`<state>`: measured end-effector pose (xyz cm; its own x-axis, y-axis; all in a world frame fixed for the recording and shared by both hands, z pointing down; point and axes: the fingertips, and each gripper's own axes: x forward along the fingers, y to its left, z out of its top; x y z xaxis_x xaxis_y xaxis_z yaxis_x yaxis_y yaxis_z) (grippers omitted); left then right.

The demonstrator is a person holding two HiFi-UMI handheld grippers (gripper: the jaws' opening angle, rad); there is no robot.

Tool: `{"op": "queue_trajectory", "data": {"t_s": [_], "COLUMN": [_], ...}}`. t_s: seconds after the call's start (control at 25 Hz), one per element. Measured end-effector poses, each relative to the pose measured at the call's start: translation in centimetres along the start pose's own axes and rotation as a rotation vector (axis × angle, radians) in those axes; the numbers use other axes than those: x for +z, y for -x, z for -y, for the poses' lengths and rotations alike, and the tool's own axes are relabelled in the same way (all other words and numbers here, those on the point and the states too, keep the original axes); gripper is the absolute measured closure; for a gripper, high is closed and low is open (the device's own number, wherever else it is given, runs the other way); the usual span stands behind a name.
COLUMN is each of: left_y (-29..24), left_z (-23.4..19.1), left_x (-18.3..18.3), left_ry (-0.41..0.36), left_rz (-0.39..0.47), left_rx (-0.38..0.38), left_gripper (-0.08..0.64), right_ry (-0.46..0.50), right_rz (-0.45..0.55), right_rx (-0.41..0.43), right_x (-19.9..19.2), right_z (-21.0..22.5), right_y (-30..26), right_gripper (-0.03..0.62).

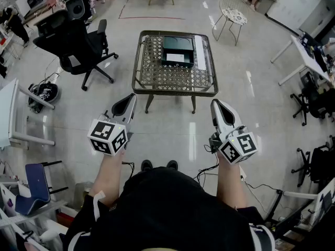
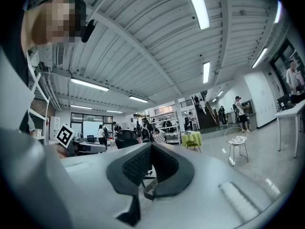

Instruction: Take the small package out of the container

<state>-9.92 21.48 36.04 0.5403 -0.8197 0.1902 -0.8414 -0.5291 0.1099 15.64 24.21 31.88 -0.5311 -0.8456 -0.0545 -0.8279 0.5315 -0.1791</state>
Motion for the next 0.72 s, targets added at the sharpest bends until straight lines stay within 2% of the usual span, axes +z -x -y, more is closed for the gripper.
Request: {"op": "queue_trajectory", "data": {"t_s": [0.4,0.72], "left_y": [-2.5,-3.9], "left_z": [3.8,6.7], "left_x": [0.0,-0.6], "left_ry": [-0.034,-0.041], "left_rz": [-0.025,-0.042], "left_rx": [-0.014,-0.014], "left_gripper": [0.554,0.554], "right_ry": [-0.022,-0.079], "right_rz": [0.005,0.008], "right_rx": [-0.014,-0.021], "right_x": [-0.5,-1.4], "right_z": [3.6,6.9], "right_y": [2.1,5.1], "right_gripper": [0.586,0.586]}}
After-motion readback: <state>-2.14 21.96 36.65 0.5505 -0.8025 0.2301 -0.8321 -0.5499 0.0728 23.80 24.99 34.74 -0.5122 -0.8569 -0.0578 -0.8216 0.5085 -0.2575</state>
